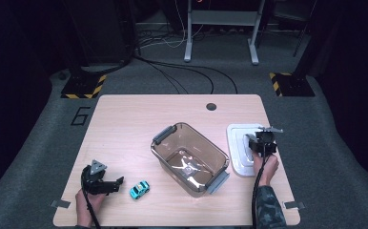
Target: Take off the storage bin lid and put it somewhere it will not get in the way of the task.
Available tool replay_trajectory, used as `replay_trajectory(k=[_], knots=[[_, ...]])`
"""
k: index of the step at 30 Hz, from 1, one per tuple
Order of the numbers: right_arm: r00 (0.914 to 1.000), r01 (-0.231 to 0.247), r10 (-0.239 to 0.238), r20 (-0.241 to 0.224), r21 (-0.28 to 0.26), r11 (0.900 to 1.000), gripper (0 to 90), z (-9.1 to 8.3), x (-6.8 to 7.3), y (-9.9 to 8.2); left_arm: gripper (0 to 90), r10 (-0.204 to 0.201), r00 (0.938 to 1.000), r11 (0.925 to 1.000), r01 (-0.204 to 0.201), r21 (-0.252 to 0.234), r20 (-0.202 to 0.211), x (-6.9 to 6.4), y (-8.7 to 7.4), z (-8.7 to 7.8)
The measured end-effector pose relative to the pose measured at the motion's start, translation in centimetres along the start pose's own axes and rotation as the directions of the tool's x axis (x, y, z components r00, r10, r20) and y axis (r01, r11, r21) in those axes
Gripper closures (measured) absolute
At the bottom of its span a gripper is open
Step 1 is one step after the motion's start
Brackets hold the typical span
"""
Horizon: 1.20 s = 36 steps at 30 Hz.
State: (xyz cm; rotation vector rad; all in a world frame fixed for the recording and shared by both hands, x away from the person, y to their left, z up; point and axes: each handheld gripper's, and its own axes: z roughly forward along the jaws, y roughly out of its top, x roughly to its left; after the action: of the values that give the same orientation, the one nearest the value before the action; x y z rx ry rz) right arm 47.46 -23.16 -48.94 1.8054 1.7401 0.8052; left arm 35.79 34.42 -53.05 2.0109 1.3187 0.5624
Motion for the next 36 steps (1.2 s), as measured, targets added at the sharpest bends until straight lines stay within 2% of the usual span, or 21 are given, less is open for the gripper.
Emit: replay_trajectory(k=[5,8,13,17,19,22,27,28,36], knots=[[0.9999,0.007,-0.007,-0.012,0.004,1.0000,52.0,-0.3,-0.2,0.1,4.6,0.000,1.0000,1.0000,0.000,0.000,0.000,0.0,0.0,0.0],[0.9993,-0.003,0.004,-0.037,0.022,0.9998,36.8,-0.5,-0.5,0.0,4.6,0.000,1.0000,1.0000,0.000,0.000,0.000,0.0,0.0,0.0],[0.9970,0.015,-0.014,-0.077,0.018,0.9997,18.4,-1.6,-1.2,-0.2,4.6,0.000,1.0000,1.0000,0.000,0.000,0.000,0.0,0.0,0.0],[0.9939,0.034,-0.033,-0.105,0.003,0.9994,9.3,-2.6,-1.4,-0.5,4.6,0.000,1.0000,1.0000,0.000,0.000,0.000,0.0,0.0,0.0],[0.9915,0.044,-0.041,-0.124,0.019,0.9989,4.5,-3.0,-1.4,-0.6,4.6,0.000,1.0000,1.0000,0.000,0.000,0.000,0.0,0.0,0.0],[0.9878,0.070,-0.065,-0.141,0.025,0.9973,0.2,-3.4,-1.2,-1.0,4.6,0.000,1.0000,1.0000,0.000,0.000,0.000,0.0,0.0,0.0],[0.9822,0.107,-0.103,-0.157,0.015,0.9941,0.0,-4.6,-0.7,-1.6,4.6,0.000,1.0000,1.0000,0.000,0.000,0.000,0.0,0.0,0.0],[0.9776,0.131,-0.126,-0.168,0.016,0.9913,0.0,-5.1,-0.5,-1.9,4.6,0.000,1.0000,1.0000,0.000,0.000,0.000,0.0,0.0,0.0],[0.9707,0.167,-0.165,-0.175,-0.003,0.9860,0.0,-6.6,-0.2,-2.8,4.6,0.000,1.0000,1.0000,0.000,0.000,0.000,0.0,0.0,0.0]])
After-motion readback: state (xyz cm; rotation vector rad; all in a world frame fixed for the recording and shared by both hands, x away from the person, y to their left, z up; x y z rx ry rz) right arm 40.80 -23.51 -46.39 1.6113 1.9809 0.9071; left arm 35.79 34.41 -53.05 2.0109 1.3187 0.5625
